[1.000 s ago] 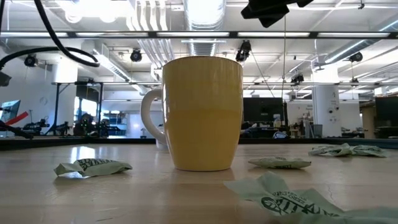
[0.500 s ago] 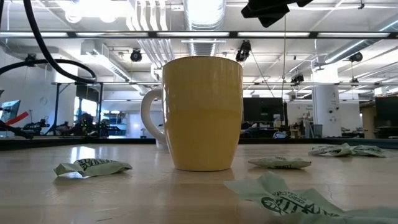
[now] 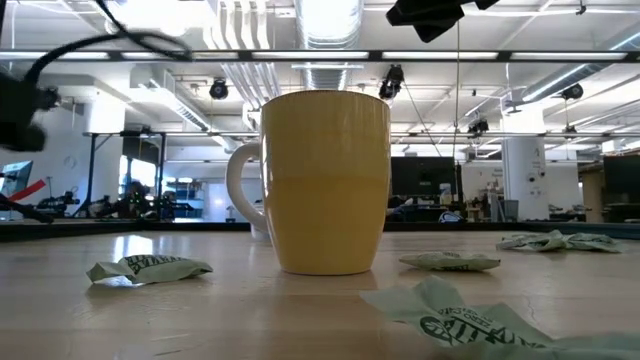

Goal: Pick and place Stevia / Truvia into bins
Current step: Put the stevia packet into the transparent bin

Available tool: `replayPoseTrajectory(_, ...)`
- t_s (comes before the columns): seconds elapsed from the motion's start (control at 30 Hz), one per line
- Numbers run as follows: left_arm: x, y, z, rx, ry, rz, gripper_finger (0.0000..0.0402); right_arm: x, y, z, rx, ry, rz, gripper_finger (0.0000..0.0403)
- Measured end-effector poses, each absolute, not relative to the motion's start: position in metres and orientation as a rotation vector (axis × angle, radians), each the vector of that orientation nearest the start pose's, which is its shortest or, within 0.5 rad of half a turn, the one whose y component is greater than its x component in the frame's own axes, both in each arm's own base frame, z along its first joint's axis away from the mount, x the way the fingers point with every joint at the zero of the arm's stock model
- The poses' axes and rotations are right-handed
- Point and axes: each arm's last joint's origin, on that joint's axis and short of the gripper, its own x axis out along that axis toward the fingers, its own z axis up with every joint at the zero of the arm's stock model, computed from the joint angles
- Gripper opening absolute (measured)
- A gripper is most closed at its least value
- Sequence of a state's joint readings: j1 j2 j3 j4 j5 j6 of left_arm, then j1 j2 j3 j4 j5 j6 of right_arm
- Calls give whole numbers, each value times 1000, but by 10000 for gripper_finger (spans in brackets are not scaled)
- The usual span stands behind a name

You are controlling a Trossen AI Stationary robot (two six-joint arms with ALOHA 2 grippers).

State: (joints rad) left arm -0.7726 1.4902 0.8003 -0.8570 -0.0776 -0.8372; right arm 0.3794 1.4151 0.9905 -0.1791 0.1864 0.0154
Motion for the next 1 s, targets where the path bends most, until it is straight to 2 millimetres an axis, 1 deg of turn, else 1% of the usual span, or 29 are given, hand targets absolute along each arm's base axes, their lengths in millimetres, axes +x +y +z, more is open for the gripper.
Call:
replayPoseTrajectory(0.1, 174, -153, 165, 112, 1391, 94, 8, 287, 108, 264, -153, 579, 183, 69)
replayPoseTrajectory(0.17, 181, -147, 168, 230, 1298, 135, 8, 287, 109, 264, -152, 576, 183, 71)
replayPoseTrajectory(0.3, 195, -133, 173, 438, 1115, 286, 8, 287, 109, 264, -152, 576, 183, 75)
replayPoseTrajectory(0.43, 210, -109, 177, 571, 1030, 446, 8, 287, 108, 264, -152, 577, 182, 74)
replayPoseTrajectory(0.53, 224, -89, 182, 593, 991, 536, 8, 286, 108, 262, -153, 580, 182, 69)
replayPoseTrajectory(0.7, 255, -51, 193, 608, 945, 569, 8, 286, 108, 259, -155, 589, 181, 70)
replayPoseTrajectory(0.77, 268, -33, 199, 606, 914, 537, 8, 285, 108, 258, -151, 594, 180, 73)
replayPoseTrajectory(0.87, 285, -4, 210, 550, 819, 424, 8, 284, 107, 254, -152, 605, 179, 77)
replayPoseTrajectory(0.93, 291, 17, 216, 492, 752, 347, 8, 283, 107, 252, -153, 614, 179, 77)
replayPoseTrajectory(1.0, 294, 38, 220, 439, 697, 314, 8, 282, 107, 250, -145, 620, 177, 76)
